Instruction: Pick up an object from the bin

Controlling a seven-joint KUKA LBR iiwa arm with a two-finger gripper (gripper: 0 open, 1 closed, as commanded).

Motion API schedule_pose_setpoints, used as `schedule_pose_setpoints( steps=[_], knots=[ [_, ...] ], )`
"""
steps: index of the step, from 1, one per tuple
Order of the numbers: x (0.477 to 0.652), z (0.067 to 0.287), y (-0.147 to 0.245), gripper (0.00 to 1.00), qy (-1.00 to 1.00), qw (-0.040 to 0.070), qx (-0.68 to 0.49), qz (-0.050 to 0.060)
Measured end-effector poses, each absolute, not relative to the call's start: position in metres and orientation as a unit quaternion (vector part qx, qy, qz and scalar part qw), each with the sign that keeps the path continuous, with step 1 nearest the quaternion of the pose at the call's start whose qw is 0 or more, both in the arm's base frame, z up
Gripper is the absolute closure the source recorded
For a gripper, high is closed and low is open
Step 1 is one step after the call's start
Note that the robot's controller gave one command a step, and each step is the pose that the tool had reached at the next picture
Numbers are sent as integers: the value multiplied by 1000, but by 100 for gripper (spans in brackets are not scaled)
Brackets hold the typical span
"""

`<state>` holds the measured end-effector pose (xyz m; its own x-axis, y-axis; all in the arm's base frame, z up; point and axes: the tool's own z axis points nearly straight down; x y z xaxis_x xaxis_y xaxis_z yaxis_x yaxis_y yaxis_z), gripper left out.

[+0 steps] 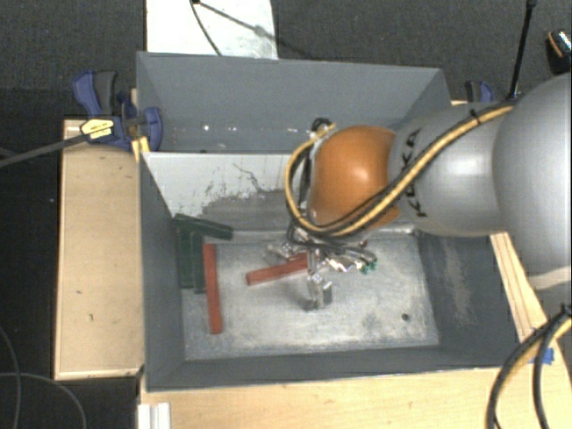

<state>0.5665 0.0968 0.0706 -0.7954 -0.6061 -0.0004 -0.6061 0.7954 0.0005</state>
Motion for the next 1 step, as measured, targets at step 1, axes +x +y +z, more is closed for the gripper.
schedule_pose_setpoints(
  steps=[1],
  knots=[
    [566,71,97,100,948,0,-318,0]
  ],
)
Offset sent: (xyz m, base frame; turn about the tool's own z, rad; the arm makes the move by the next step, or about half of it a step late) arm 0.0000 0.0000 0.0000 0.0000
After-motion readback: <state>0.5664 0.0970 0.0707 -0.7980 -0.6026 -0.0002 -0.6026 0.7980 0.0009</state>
